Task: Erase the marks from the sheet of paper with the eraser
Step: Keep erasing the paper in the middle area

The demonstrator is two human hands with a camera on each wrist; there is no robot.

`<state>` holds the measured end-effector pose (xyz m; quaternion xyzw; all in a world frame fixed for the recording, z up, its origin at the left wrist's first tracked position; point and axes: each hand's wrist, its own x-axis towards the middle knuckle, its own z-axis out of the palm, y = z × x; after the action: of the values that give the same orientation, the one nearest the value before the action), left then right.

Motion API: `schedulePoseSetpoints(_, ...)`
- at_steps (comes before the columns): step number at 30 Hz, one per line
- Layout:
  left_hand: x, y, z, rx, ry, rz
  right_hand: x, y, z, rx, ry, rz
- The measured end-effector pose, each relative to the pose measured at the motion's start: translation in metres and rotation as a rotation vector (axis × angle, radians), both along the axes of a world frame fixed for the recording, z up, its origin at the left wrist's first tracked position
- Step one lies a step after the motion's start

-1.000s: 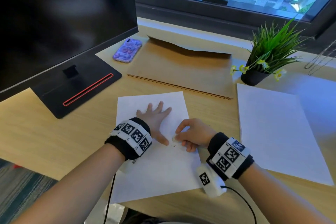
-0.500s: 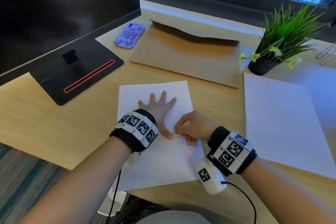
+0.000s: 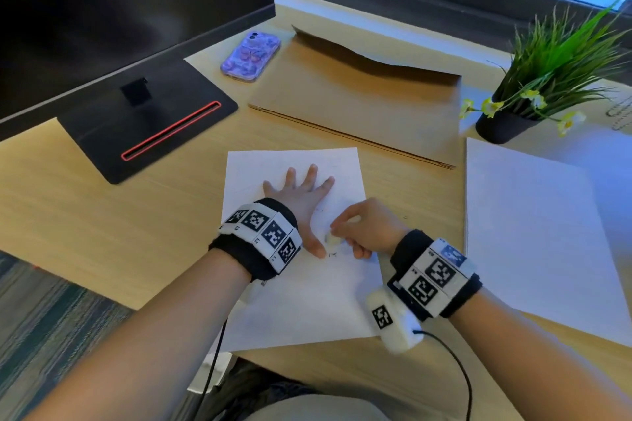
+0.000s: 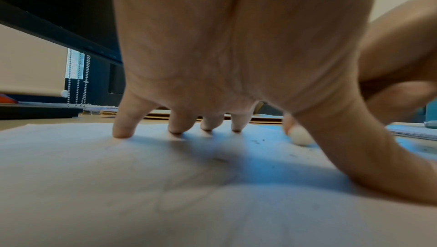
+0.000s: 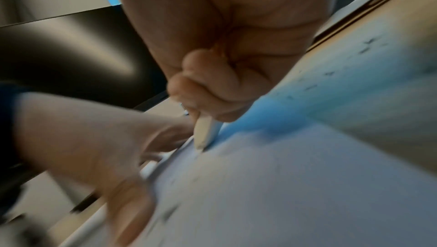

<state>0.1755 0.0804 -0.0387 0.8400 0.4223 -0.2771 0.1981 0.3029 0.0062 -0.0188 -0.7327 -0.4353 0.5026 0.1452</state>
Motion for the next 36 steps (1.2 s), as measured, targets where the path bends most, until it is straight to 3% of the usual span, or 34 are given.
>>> schedulePoseSetpoints(4, -0.001, 0.0, 0.002, -0.012, -0.01, 0.007, 0.009, 0.016, -0.003, 0.1, -0.018, -0.196)
schedulePoseSetpoints(9, -0.001, -0.001, 0.0, 0.0, -0.008, 0.005, -0.007, -0.005, -0.002, -0.004, 0.005, 0.025)
schedulePoseSetpoints(15, -0.001, -0.001, 0.0, -0.004, -0.01, 0.007, 0.004, 0.02, -0.004, 0.078, 0.01, -0.161)
schedulePoseSetpoints(21, -0.001, -0.001, 0.0, 0.005, -0.005, 0.0, -0.002, -0.002, -0.004, -0.039, 0.051, 0.031)
schedulePoseSetpoints(26, -0.002, -0.001, -0.001, 0.0, -0.012, 0.0, 0.004, 0.022, -0.006, 0.086, -0.001, -0.187)
schedulePoseSetpoints(32, -0.003, -0.001, -0.002, 0.003, -0.012, -0.006, -0.011, -0.002, -0.004, 0.027, -0.008, 0.0)
schedulePoseSetpoints(36, -0.004, -0.001, -0.002, 0.006, -0.016, 0.009, 0.003, 0.022, -0.003, 0.067, -0.033, -0.113)
